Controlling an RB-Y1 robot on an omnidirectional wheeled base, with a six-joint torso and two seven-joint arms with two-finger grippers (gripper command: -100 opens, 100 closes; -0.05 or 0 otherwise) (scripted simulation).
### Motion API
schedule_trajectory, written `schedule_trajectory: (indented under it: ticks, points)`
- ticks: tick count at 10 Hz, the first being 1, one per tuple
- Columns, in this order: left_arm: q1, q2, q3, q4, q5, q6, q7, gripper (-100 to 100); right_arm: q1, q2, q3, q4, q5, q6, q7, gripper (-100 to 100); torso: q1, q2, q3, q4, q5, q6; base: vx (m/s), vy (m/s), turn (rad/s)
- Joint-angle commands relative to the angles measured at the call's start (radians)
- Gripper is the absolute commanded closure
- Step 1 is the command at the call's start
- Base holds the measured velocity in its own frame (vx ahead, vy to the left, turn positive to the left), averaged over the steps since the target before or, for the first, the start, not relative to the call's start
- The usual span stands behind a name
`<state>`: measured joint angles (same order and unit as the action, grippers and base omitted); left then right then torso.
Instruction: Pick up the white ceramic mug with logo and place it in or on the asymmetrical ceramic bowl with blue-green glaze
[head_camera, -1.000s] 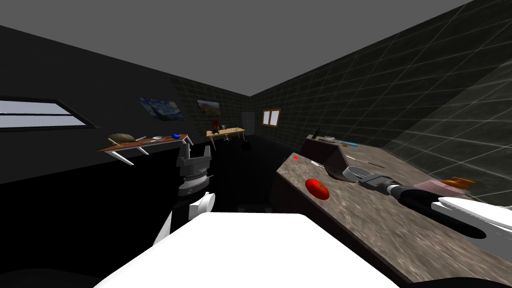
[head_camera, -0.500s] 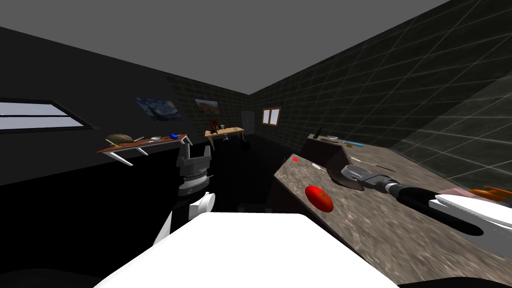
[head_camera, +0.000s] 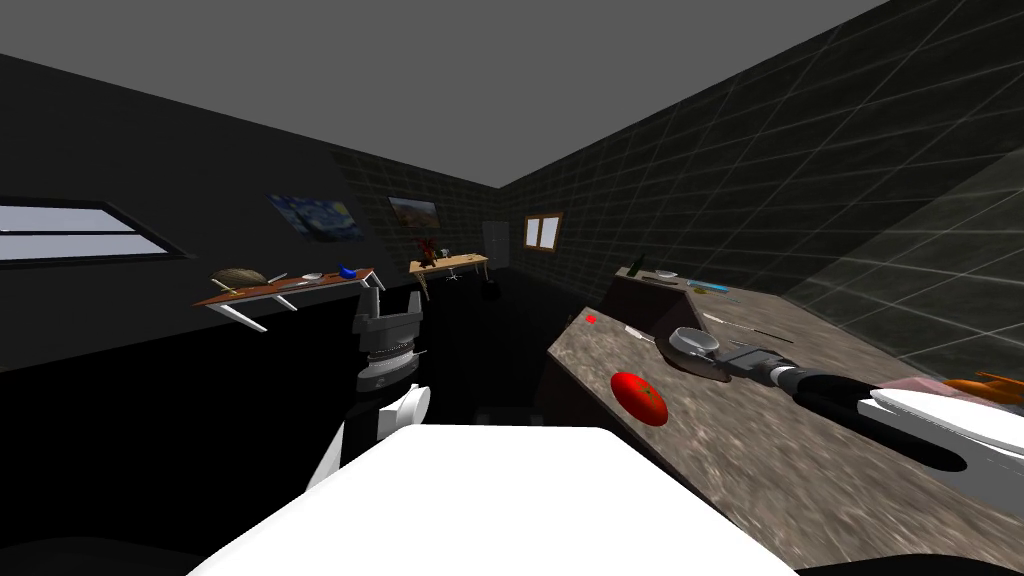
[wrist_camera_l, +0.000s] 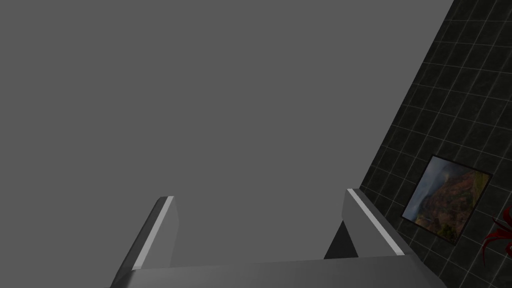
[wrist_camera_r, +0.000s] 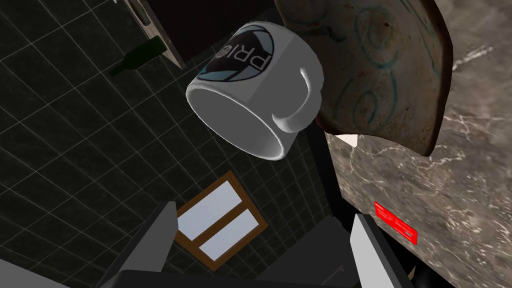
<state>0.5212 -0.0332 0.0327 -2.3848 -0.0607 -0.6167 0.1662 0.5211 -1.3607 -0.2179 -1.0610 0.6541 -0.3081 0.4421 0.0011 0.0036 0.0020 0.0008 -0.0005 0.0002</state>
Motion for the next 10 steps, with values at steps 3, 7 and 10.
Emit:
schedule_trajectory:
  ticks: [3,7,10]
  points:
    - [0.000,0.000,0.000,0.000,0.000,0.000,0.000,0,0.026,-0.069,-0.017,-0.003,-0.016,-0.032,-0.041,-100,0.002,-0.001,-0.001,0.000,0.001,0.000,0.022,0.025,-0.079]
    - [0.000,0.000,0.000,0.000,0.000,0.000,0.000,0,0.055,-0.119,-0.038,-0.010,-0.029,-0.054,-0.068,-100,0.002,-0.001,-0.001,0.000,0.001,0.000,0.020,0.023,-0.066]
    - [0.000,0.000,0.000,0.000,0.000,0.000,0.000,0,0.059,-0.121,-0.041,-0.012,-0.030,-0.055,-0.071,0,0.000,0.000,0.000,0.000,0.000,0.000,0.000,0.000,0.000]
